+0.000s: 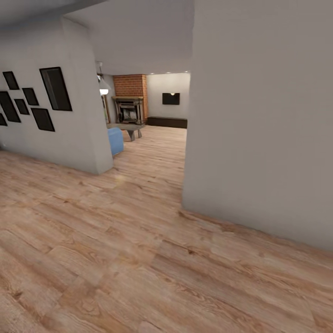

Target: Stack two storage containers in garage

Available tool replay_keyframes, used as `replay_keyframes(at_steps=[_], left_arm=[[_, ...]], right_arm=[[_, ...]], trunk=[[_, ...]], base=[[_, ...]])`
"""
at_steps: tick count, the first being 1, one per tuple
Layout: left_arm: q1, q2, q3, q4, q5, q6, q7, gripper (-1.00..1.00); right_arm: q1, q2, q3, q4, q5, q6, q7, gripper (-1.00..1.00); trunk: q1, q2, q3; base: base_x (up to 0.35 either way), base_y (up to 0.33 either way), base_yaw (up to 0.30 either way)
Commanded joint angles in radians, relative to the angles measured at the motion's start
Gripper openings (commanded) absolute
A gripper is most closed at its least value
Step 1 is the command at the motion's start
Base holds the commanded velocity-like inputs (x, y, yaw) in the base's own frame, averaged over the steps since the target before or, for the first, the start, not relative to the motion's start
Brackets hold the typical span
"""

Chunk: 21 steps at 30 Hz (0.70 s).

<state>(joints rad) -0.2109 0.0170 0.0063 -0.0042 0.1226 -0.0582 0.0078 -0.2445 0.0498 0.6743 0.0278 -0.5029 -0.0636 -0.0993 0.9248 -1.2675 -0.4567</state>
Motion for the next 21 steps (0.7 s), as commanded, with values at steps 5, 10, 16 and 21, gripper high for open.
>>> replay_keyframes(at_steps=[5, 10, 16, 21], left_arm=[[-0.001, 0.0, 0.0, 0.001, 0.008, -0.003, 0.0, 1.0], [-0.001, 0.0, 0.0, 0.001, 0.008, -0.003, 0.0, 1.0], [-0.001, 0.0, 0.0, 0.001, 0.008, -0.002, 0.0, 1.0], [-0.001, 0.0, 0.0, 0.001, 0.008, -0.002, 0.0, 1.0]], right_arm=[[-0.001, 0.0, 0.008, 0.003, -0.009, -0.005, 0.0, 1.0], [-0.001, -0.002, 0.008, 0.003, -0.008, -0.005, 0.0, 1.0], [-0.001, -0.002, 0.008, 0.003, -0.008, -0.005, 0.0, 1.0], [-0.001, -0.002, 0.008, 0.003, -0.008, -0.005, 0.0, 1.0]], trunk=[[0.001, 0.0, -0.001], [0.001, 0.0, -0.001], [0.001, 0.0, -0.001], [0.001, 0.0, -0.001]], base=[[0.321, 0.0, 0.207], [0.321, 0.0, 0.022], [0.321, 0.0, 0.001], [0.321, 0.0, 0.0]])
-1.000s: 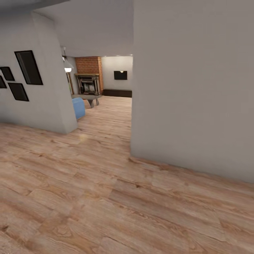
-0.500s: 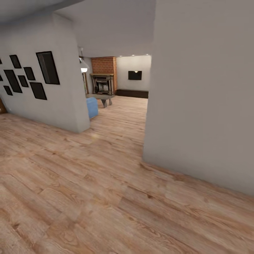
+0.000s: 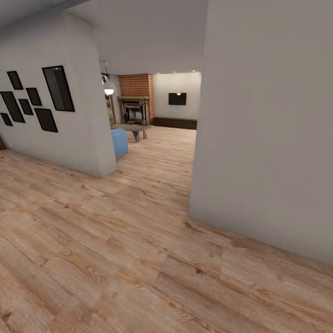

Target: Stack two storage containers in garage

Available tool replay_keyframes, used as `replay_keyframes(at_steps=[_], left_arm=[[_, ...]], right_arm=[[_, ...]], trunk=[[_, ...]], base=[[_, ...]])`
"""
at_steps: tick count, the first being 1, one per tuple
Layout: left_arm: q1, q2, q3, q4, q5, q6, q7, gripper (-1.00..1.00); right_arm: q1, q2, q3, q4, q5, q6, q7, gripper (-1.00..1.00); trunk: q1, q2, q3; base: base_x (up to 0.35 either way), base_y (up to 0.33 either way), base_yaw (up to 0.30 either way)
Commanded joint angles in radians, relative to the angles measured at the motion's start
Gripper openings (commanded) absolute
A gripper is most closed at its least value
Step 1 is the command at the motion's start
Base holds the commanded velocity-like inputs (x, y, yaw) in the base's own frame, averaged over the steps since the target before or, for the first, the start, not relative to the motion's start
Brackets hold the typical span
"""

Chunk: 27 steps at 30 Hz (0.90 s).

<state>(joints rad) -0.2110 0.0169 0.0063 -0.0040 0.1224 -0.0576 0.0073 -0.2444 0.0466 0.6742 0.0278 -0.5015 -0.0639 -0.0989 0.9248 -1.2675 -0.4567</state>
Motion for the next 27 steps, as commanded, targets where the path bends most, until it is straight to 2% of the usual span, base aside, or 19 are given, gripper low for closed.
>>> replay_keyframes(at_steps=[1, 27], left_arm=[[-0.001, 0.0, 0.0, 0.001, 0.008, -0.003, 0.001, 1.0], [-0.001, 0.0, 0.0, 0.001, 0.008, -0.004, 0.001, 1.0]], right_arm=[[-0.001, 0.001, 0.008, 0.003, -0.009, -0.005, -0.001, 1.0], [-0.001, 0.004, 0.008, 0.003, -0.009, -0.005, -0.001, 1.0]], trunk=[[0.001, 0.0, -0.001], [0.001, 0.0, -0.001]], base=[[0.321, 0.0, 0.0], [0.321, 0.0, 0.0]])
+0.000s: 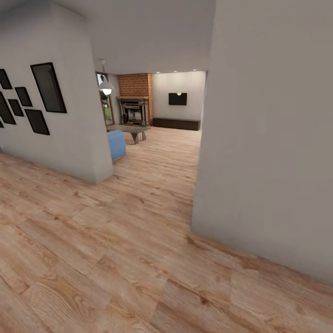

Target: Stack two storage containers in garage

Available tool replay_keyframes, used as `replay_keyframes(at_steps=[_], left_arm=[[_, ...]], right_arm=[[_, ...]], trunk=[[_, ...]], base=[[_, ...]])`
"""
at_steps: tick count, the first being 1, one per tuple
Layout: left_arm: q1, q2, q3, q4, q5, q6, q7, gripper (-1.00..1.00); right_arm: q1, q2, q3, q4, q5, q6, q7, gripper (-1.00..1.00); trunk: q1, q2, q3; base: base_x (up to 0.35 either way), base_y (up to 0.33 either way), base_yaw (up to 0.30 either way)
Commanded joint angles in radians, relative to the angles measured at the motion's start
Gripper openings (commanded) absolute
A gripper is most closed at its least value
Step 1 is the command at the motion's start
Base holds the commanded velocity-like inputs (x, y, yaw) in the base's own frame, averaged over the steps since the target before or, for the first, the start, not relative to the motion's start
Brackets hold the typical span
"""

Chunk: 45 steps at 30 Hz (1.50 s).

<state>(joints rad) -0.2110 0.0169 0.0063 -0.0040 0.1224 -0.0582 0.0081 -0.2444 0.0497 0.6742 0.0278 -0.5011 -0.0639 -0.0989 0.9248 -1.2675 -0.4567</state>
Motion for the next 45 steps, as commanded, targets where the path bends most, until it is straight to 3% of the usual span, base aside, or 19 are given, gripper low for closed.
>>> replay_keyframes(at_steps=[1, 15, 39, 45], left_arm=[[-0.001, 0.0, 0.0, 0.001, 0.008, -0.003, 0.0, 1.0], [-0.001, 0.0, 0.0, 0.001, 0.008, -0.003, 0.0, 1.0], [-0.001, 0.0, 0.0, 0.001, 0.008, -0.003, 0.0, 1.0], [-0.001, 0.0, 0.0, 0.001, 0.008, -0.003, 0.0, 1.0]], right_arm=[[-0.001, 0.001, 0.008, 0.003, -0.009, -0.005, -0.001, 1.0], [-0.001, 0.001, 0.008, 0.003, -0.01, -0.005, -0.001, 1.0], [-0.001, 0.001, 0.008, 0.003, -0.009, -0.005, -0.001, 1.0], [-0.001, 0.0, 0.008, 0.003, -0.009, -0.005, -0.001, 1.0]], trunk=[[0.001, 0.0, -0.001], [0.001, 0.0, -0.001], [0.001, 0.0, -0.001], [0.001, 0.0, -0.001]], base=[[0.321, 0.0, 0.0], [0.321, 0.0, 0.018], [0.321, 0.0, 0.262], [0.321, 0.0, 0.092]])
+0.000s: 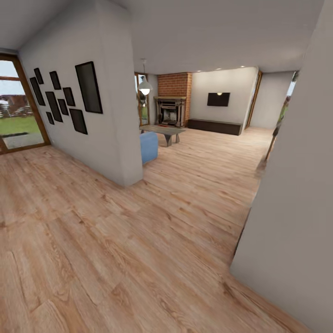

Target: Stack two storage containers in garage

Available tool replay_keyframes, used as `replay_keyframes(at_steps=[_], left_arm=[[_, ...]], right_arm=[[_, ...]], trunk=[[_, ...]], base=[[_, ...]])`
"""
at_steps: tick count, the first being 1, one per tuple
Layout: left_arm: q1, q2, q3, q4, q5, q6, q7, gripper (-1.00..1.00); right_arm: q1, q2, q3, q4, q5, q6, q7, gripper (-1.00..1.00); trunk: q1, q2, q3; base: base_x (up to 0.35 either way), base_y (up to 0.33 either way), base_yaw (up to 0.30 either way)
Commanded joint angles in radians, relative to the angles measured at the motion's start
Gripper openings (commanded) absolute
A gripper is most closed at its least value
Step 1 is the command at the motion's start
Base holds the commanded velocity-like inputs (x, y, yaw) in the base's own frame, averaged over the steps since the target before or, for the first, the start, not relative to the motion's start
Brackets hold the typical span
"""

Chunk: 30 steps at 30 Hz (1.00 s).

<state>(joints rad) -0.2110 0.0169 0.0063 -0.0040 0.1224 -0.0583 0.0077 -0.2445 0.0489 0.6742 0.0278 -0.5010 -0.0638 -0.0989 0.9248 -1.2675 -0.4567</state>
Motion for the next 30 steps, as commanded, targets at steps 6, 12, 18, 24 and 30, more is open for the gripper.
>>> replay_keyframes(at_steps=[6, 12, 18, 24, 30], left_arm=[[-0.001, 0.0, 0.0, 0.001, 0.008, -0.002, 0.0, 1.0], [-0.001, 0.0, 0.0, 0.001, 0.008, -0.002, 0.0, 1.0], [-0.001, 0.0, 0.0, 0.001, 0.008, -0.002, 0.0, 1.0], [-0.001, 0.0, 0.0, 0.001, 0.008, -0.002, 0.0, 1.0], [-0.001, 0.0, 0.0, 0.001, 0.008, -0.002, 0.001, 1.0]], right_arm=[[-0.001, 0.002, 0.008, 0.003, -0.01, -0.005, -0.001, 1.0], [-0.001, 0.002, 0.008, 0.003, -0.01, -0.005, -0.001, 1.0], [-0.001, 0.001, 0.008, 0.003, -0.01, -0.005, -0.001, 1.0], [-0.001, 0.001, 0.008, 0.003, -0.009, -0.005, -0.001, 1.0], [-0.001, 0.0, 0.008, 0.003, -0.009, -0.005, -0.001, 1.0]], trunk=[[0.001, 0.0, -0.001], [0.001, 0.0, -0.001], [0.001, 0.0, -0.001], [0.001, 0.0, -0.001], [0.001, 0.0, -0.001]], base=[[0.321, 0.0, 0.01], [0.321, 0.0, 0.001], [0.321, 0.0, 0.0], [0.321, 0.0, 0.0], [0.321, 0.0, 0.0]])
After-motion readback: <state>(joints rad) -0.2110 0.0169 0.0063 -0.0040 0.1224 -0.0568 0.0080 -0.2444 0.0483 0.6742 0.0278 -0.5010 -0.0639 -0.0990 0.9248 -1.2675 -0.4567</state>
